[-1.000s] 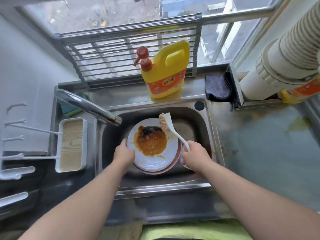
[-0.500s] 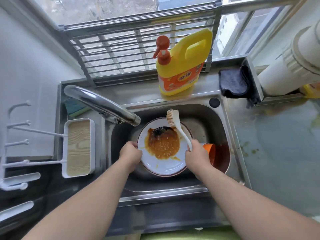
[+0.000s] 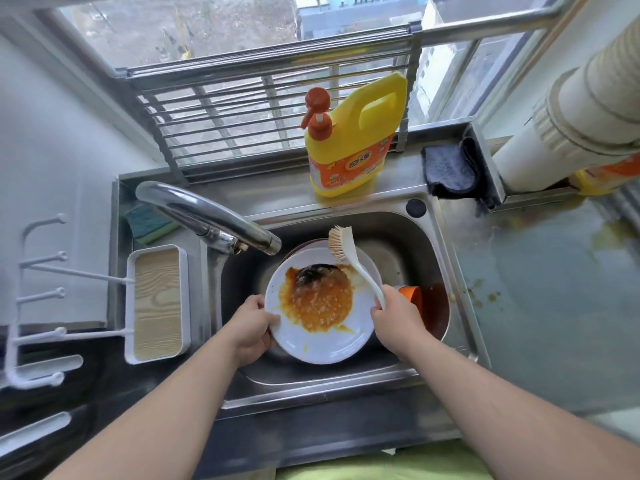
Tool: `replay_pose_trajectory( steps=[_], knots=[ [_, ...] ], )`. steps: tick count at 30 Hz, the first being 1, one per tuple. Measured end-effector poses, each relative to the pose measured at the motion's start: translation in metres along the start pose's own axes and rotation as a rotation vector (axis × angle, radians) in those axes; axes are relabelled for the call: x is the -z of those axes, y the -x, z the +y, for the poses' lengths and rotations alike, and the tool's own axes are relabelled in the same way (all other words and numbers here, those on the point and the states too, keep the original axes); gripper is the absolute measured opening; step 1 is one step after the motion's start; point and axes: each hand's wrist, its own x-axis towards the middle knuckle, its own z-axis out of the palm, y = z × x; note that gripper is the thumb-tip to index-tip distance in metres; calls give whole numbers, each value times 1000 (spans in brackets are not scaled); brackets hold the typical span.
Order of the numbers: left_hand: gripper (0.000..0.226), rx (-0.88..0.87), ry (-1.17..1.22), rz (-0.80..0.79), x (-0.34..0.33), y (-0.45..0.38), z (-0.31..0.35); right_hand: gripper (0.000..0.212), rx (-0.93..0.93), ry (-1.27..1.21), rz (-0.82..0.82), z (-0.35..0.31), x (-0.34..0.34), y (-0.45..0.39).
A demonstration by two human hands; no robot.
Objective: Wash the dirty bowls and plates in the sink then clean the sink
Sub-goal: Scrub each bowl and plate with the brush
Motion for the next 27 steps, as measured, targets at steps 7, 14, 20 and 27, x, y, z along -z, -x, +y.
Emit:
replay_pose_trajectory(
  steps=[7, 14, 20, 27],
  knots=[
    [28, 17, 327, -66, -7, 9, -7, 22, 143, 289, 6, 1, 26, 23],
    [28, -35, 426, -4, -15, 14, -7, 32, 336, 800, -135, 1, 40, 73],
    [34, -71, 451, 79, -29, 19, -8, 37, 467, 856, -209, -27, 1, 92],
    [41, -78, 402, 127, -33, 29, -7, 45, 328, 844, -25, -21, 32, 57]
  ],
)
